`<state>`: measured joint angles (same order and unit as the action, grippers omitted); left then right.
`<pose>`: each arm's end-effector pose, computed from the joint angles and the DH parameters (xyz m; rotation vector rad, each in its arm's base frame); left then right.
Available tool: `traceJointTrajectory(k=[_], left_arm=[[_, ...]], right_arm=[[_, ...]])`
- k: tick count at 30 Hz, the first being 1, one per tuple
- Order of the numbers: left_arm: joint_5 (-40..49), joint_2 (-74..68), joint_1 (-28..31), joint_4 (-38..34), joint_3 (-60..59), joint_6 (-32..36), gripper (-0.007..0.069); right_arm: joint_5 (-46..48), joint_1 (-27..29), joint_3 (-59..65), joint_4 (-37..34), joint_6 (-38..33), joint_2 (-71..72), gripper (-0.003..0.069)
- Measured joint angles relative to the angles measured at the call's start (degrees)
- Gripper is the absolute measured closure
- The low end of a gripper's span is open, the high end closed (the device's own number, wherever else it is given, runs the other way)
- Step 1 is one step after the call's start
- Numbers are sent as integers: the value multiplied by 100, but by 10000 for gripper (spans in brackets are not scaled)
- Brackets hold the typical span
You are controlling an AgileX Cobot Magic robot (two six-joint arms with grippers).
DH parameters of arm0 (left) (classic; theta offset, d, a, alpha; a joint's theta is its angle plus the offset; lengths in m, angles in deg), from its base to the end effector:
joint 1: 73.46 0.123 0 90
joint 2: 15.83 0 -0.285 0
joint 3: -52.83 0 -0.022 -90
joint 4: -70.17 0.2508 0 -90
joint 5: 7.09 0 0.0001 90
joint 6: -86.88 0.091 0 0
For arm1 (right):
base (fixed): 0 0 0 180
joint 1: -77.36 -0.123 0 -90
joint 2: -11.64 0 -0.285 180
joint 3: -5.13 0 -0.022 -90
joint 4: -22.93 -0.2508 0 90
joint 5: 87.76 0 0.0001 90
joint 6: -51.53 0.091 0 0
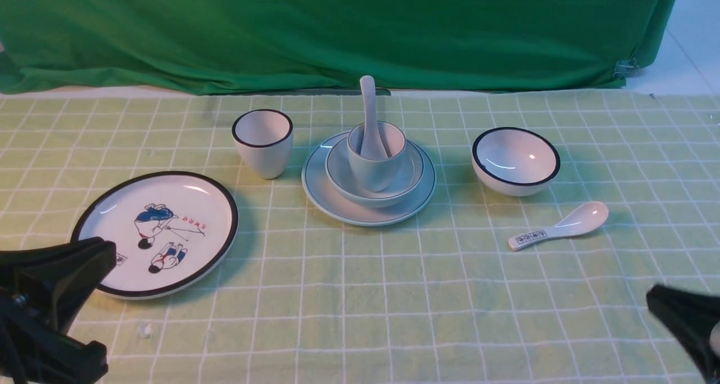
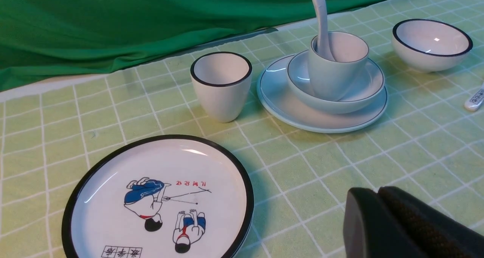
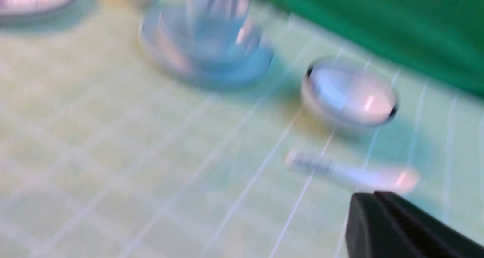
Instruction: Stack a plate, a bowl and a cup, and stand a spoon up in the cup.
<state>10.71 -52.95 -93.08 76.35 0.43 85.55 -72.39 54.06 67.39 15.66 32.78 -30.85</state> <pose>0.1048 -0.0342 0.2921 0.3702 1.8370 -0.1504 0.1060 0.0490 0.2274 -0.6509 1.9945 0.1570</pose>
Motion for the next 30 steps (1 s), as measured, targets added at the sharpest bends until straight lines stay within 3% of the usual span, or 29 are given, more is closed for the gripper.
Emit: traceJointTrajectory(k=[11, 14, 18, 22, 30], left_arm=[[-68, 0, 4, 2, 0, 0, 608], [-83, 0, 4, 8, 0, 2, 608], [-106, 7, 4, 15, 0, 2, 608], [-106, 14, 4, 20, 0, 2, 608], [-106, 14, 4, 20, 0, 2, 608]], right_arm=[[-877, 31, 1007, 11, 503, 198, 639], [-2174, 200, 1466, 17, 763, 650, 640], [-2735, 628, 1525, 15, 777, 1386, 639], [-2473, 1099, 1525, 5, 741, 2156, 639], [-634, 1976, 1525, 11, 817, 3381, 639]])
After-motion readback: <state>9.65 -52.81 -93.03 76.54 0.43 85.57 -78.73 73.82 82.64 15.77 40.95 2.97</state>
